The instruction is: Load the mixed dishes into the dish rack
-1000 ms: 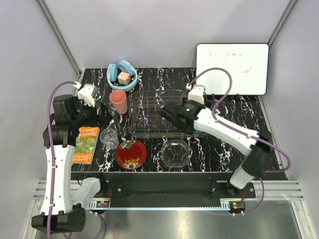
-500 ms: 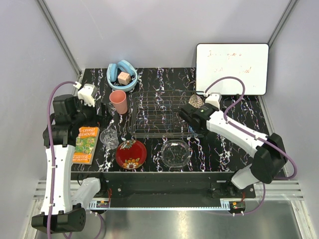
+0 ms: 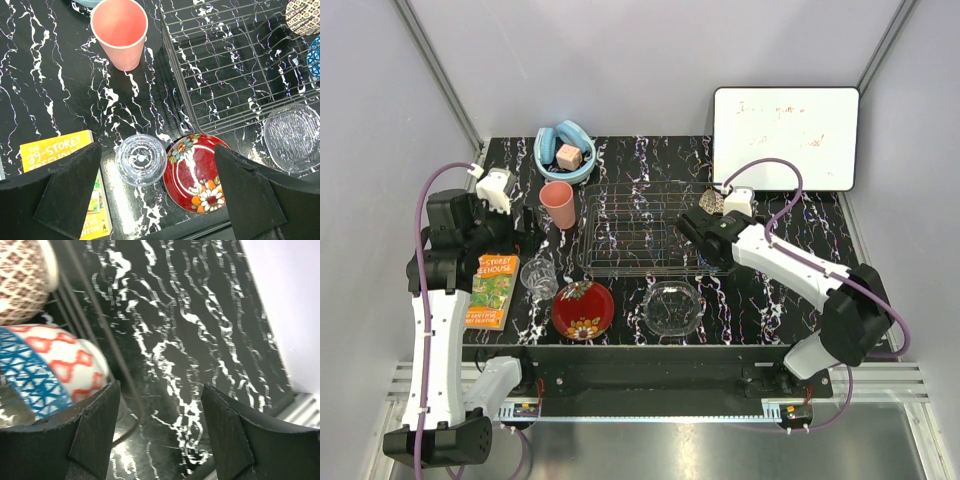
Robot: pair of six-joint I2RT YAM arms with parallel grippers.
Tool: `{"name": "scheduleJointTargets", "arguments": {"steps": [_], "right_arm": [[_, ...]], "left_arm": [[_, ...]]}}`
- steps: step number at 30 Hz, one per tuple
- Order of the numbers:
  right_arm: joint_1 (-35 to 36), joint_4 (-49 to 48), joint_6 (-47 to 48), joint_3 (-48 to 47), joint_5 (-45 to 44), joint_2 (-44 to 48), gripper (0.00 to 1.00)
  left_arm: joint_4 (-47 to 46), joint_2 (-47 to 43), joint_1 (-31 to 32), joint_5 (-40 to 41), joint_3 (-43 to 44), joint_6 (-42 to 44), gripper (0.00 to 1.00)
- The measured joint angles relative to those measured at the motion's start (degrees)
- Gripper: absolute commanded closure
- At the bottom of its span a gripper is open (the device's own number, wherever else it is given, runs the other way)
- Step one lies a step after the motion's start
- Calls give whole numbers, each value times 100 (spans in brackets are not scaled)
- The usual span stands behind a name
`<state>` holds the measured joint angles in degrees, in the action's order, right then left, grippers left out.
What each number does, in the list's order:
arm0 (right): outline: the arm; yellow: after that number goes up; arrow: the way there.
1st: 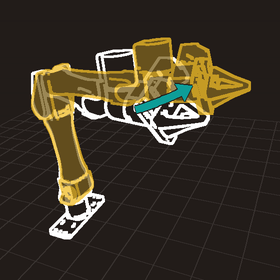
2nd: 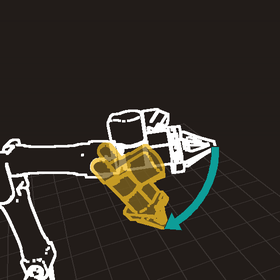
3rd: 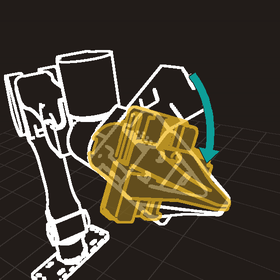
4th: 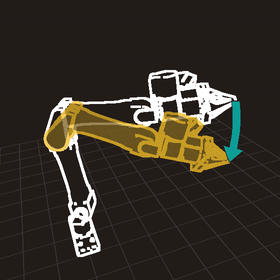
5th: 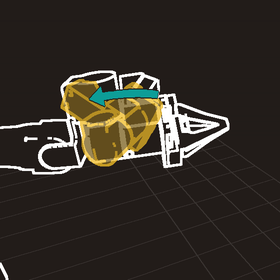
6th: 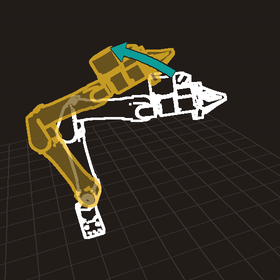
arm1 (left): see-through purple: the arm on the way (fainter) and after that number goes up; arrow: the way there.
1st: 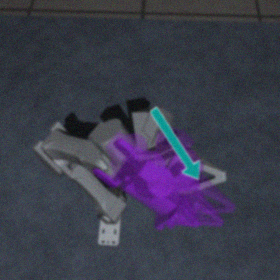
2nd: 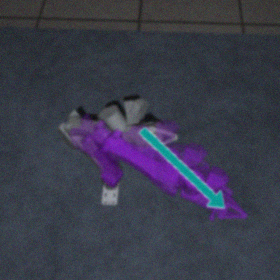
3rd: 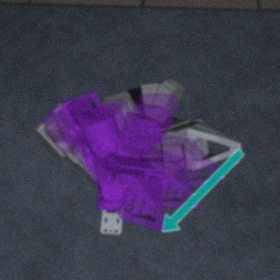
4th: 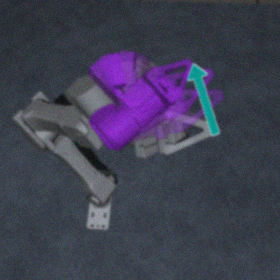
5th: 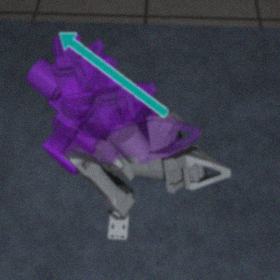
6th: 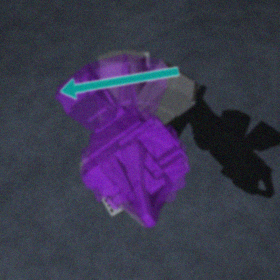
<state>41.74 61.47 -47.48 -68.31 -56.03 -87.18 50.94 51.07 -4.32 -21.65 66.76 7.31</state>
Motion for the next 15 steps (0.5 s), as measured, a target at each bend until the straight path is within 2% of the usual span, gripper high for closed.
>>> {"name": "scheduleJointTargets", "arguments": {"steps": [6,15], "right_arm": [[-15,-538,260,212,446,81,28],[-26,-1244,616,514,1156,828,28]], "left_arm": [[0,0,0,0,0,-2,1],[0,7,0,-2,0,-4,1]]}}
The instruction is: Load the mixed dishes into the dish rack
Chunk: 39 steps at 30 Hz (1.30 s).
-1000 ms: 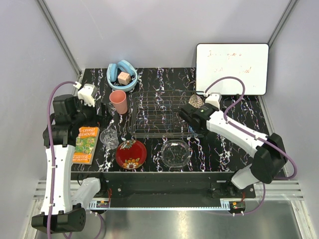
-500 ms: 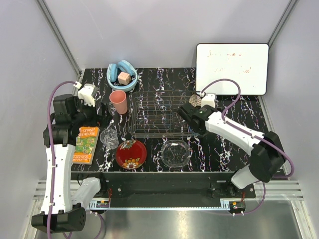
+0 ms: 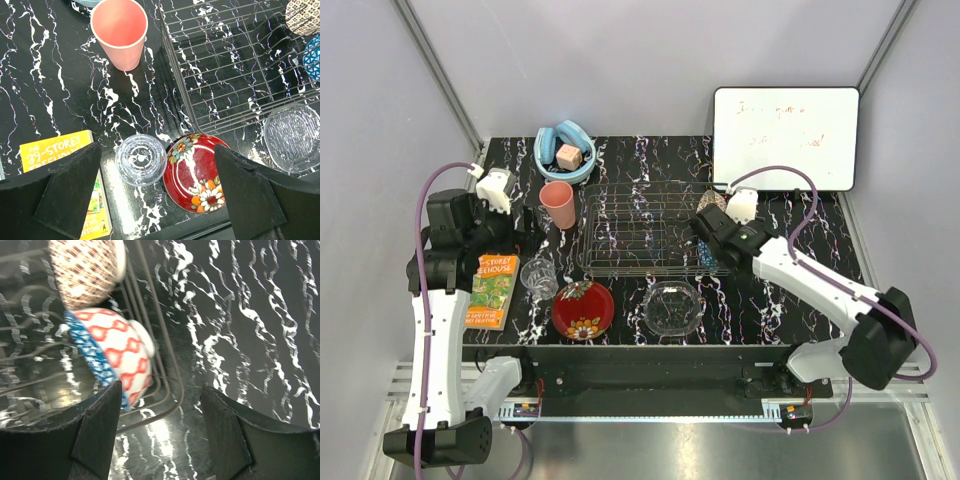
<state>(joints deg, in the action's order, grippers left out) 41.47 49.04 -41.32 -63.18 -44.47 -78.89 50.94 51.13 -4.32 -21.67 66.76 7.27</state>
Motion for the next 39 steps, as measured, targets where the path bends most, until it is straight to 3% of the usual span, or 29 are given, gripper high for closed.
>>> {"name": "scheduleJointTargets", "arguments": {"steps": [6,11,18,26,39], "right_arm": [[2,-229,111,20,114,291,29],[2,-409,251,201,444,592,35],[15,-1449,549,1475,2380,2048,38],[66,-2098,376,1895,3899,2326,39],[136,-2142,-544,3397,4524,3067,43]], "left_arm": [[-2,0,0,0,0,0,1],[-2,2,0,-31,-7,0,1],[-63,-2,0,-70,-328,170,1],[-37,-24,127,55,-796,538,1],[-24,-74,195,184,-883,675,1]]}}
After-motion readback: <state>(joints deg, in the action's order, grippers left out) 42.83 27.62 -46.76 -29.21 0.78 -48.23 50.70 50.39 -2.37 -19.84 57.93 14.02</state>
